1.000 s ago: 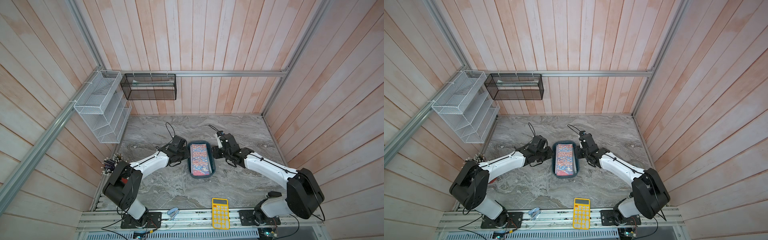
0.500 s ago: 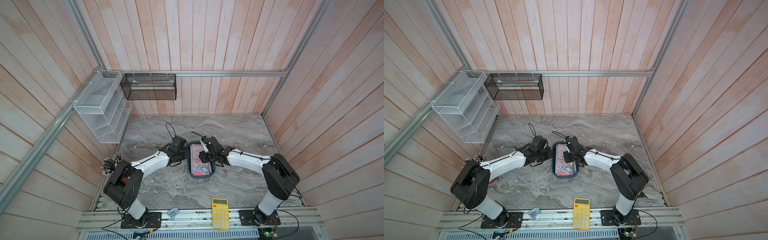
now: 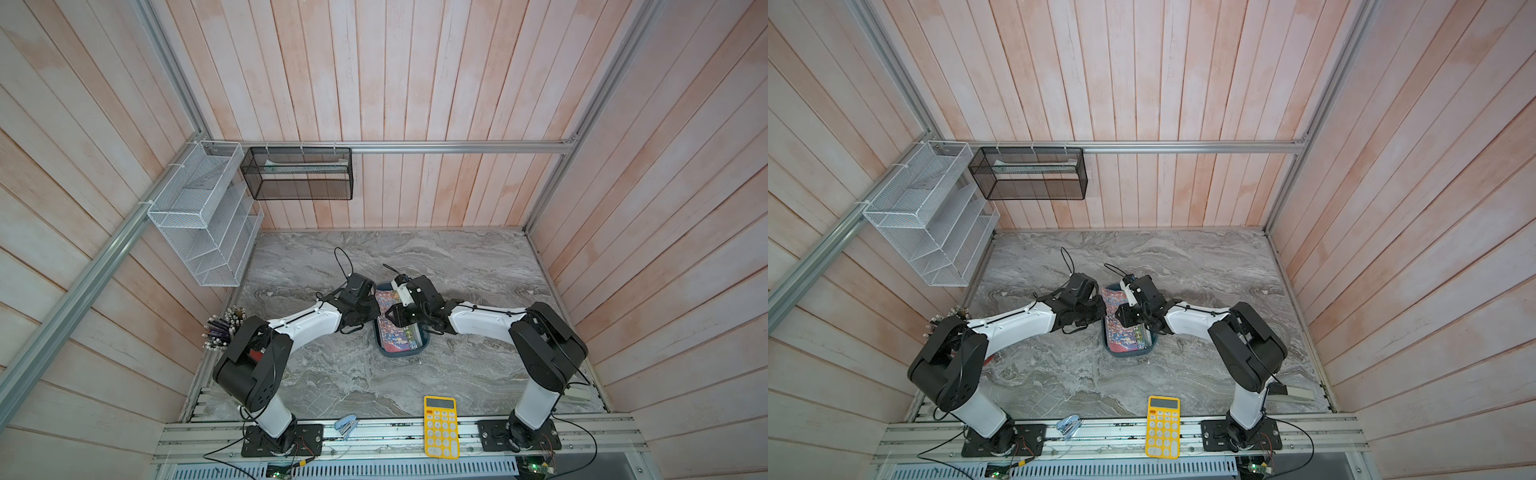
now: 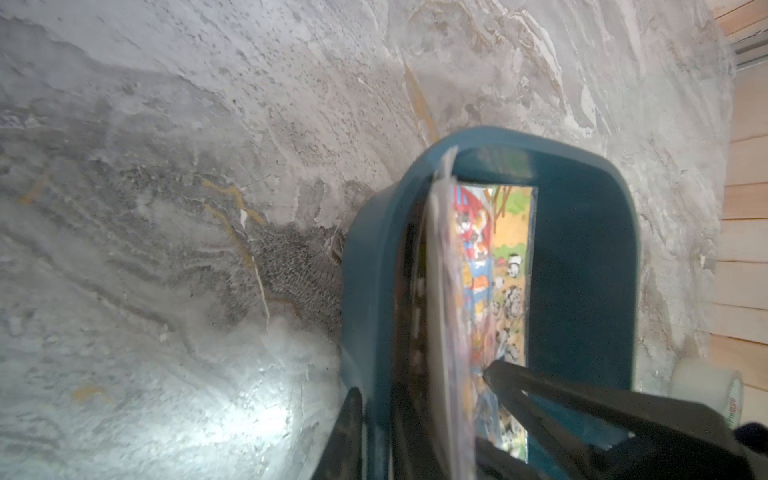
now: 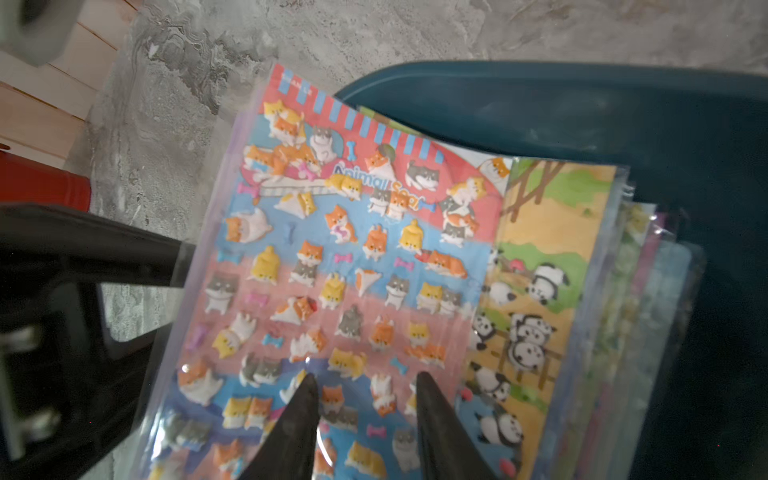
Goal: Take the stickers out of the storage box
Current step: Pick up the sticker from the storage box.
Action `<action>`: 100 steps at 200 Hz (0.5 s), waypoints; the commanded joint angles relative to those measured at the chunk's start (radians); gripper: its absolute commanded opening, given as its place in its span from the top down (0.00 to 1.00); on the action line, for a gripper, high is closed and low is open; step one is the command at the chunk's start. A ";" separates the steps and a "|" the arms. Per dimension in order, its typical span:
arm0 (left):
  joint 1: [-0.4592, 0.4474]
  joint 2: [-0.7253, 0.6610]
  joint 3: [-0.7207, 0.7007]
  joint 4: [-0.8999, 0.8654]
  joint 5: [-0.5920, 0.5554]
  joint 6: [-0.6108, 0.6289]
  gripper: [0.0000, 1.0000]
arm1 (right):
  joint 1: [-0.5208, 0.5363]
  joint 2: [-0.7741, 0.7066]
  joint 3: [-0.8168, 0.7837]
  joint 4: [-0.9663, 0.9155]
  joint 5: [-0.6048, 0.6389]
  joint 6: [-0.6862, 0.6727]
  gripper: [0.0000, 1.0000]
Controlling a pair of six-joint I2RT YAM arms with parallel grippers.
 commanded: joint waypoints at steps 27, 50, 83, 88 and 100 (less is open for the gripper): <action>-0.006 -0.049 0.050 -0.032 -0.044 0.009 0.82 | 0.012 -0.010 -0.067 -0.004 -0.002 0.027 0.69; 0.000 -0.095 0.048 -0.039 -0.072 0.006 0.79 | 0.013 -0.049 -0.071 -0.024 0.078 0.032 0.69; 0.010 -0.143 0.036 -0.044 -0.096 -0.001 0.77 | 0.013 -0.101 -0.064 -0.068 0.188 0.032 0.68; 0.010 -0.147 0.033 -0.042 -0.099 0.000 0.77 | 0.013 -0.104 -0.060 -0.073 0.190 0.030 0.68; 0.010 -0.154 0.028 -0.038 -0.100 -0.003 0.77 | 0.013 -0.102 -0.046 -0.091 0.184 0.026 0.65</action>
